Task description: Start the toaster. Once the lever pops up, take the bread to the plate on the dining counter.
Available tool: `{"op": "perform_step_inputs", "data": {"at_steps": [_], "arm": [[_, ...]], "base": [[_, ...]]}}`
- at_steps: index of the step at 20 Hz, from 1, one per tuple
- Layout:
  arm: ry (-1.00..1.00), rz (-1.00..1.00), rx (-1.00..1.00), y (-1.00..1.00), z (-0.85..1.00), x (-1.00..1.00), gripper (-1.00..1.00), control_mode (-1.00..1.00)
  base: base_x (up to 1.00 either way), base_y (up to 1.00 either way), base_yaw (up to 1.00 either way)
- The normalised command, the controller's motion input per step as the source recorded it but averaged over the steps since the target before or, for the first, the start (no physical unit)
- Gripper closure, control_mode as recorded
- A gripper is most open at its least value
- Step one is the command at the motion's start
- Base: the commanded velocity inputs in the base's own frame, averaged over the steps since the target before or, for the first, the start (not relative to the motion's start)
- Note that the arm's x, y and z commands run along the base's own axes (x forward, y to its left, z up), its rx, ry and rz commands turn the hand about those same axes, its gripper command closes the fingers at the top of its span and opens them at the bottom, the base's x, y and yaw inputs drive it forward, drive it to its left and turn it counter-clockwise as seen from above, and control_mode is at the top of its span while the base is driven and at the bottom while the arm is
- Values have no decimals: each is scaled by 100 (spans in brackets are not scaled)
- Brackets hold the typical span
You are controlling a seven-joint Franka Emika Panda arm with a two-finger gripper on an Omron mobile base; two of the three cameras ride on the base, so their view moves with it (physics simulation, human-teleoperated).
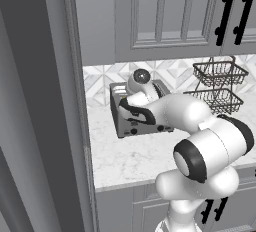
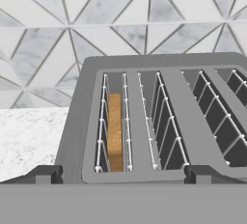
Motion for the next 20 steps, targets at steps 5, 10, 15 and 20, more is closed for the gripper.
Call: {"op": "perform_step_inputs", "data": {"at_steps": [5,10,15,20], "arm": [[0,0,0,0,0,0,-100,-100],[0,0,0,0,0,0,-100,-100],[0,0,0,0,0,0,-100,-100],[0,0,0,0,0,0,-100,-100]], "base": [[0,0,0],[0,0,0],[0,0,0],[0,0,0]]}}
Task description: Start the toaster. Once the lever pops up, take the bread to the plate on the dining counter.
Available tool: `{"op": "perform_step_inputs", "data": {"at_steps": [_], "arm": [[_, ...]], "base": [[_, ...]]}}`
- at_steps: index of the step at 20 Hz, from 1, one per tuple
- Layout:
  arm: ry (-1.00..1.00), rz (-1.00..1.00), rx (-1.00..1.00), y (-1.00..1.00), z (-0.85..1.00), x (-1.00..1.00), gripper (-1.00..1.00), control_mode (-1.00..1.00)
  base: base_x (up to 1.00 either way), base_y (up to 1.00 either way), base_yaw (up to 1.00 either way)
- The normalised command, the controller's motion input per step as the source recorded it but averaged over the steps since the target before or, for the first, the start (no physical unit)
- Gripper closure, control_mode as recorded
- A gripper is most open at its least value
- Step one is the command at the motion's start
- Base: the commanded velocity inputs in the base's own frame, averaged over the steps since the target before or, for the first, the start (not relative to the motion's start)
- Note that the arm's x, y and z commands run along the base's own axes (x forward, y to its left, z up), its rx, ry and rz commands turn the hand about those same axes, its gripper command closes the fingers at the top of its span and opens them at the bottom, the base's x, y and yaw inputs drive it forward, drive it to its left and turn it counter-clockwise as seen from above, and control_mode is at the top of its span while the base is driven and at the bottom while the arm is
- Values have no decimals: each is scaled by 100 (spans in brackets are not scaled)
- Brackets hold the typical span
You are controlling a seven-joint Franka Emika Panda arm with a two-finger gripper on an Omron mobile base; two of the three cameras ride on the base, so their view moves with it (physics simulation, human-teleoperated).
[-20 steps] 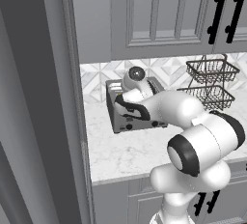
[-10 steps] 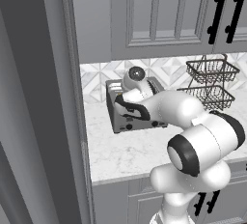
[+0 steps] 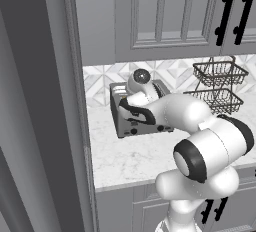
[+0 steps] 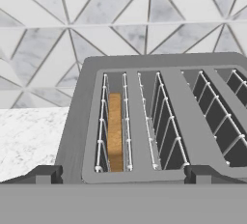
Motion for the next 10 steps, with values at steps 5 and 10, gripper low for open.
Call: {"op": "perform_step_inputs", "data": {"at_steps": [5,10], "arm": [[0,0,0,0,0,0,-100,-100],[0,0,0,0,0,0,-100,-100]], "base": [[0,0,0],[0,0,0]]}}
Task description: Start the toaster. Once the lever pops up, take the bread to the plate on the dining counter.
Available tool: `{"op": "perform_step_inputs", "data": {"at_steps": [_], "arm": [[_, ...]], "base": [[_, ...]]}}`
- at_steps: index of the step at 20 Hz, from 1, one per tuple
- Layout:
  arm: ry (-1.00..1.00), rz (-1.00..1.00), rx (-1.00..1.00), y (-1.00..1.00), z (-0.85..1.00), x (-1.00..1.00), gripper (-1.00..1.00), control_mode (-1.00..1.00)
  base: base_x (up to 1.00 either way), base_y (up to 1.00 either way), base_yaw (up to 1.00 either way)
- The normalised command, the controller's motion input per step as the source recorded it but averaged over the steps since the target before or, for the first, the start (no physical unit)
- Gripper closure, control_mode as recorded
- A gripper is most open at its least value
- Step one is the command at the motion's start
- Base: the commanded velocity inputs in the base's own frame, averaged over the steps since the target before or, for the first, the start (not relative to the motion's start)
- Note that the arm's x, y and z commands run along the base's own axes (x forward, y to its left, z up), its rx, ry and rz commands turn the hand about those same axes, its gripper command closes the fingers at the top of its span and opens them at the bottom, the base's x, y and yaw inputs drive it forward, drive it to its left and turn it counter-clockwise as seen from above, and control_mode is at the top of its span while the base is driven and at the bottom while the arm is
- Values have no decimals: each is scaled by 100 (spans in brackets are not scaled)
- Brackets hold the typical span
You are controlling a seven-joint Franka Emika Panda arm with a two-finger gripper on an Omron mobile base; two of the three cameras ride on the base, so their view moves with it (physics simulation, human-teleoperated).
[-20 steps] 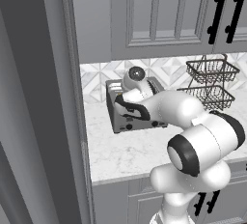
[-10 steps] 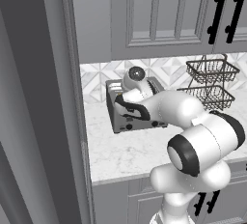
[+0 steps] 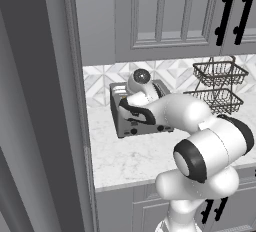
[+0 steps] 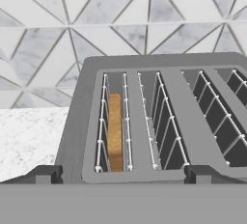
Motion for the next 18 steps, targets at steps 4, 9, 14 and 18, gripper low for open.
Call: {"op": "perform_step_inputs", "data": {"at_steps": [4,9,14,18], "arm": [[0,0,0,0,0,0,-100,-100],[0,0,0,0,0,0,-100,-100],[0,0,0,0,0,0,-100,-100],[0,0,0,0,0,0,-100,-100]], "base": [[0,0,0],[0,0,0],[0,0,0],[0,0,0]]}}
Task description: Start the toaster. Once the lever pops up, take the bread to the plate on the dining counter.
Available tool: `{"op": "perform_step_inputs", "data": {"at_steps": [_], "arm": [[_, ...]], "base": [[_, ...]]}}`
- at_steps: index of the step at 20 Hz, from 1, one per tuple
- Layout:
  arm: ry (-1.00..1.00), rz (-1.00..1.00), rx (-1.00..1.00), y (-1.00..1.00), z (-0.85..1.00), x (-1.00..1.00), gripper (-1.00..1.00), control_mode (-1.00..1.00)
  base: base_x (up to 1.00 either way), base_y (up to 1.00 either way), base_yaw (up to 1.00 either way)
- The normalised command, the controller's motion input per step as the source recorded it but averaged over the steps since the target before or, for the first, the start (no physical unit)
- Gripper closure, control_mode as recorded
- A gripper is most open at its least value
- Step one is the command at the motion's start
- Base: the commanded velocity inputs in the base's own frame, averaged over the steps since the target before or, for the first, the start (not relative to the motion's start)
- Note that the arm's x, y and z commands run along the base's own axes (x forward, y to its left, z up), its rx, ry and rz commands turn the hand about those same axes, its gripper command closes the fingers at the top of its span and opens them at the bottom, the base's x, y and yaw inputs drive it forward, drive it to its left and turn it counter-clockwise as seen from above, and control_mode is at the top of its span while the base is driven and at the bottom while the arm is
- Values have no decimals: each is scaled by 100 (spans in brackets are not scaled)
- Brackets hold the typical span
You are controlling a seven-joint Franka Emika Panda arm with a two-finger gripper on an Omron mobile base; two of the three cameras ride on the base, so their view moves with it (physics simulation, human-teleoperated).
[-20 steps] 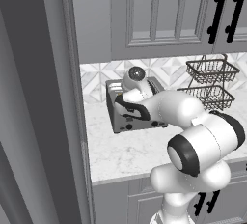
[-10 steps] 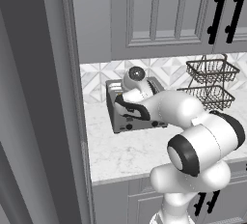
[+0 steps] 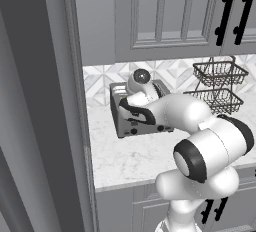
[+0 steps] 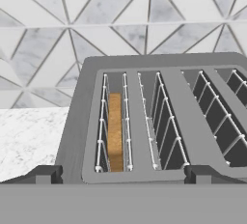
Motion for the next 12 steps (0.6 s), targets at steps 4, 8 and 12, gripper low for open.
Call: {"op": "perform_step_inputs", "data": {"at_steps": [4,8,12], "arm": [[0,0,0,0,0,0,-100,-100],[0,0,0,0,0,0,-100,-100],[0,0,0,0,0,0,-100,-100]], "base": [[0,0,0],[0,0,0],[0,0,0]]}}
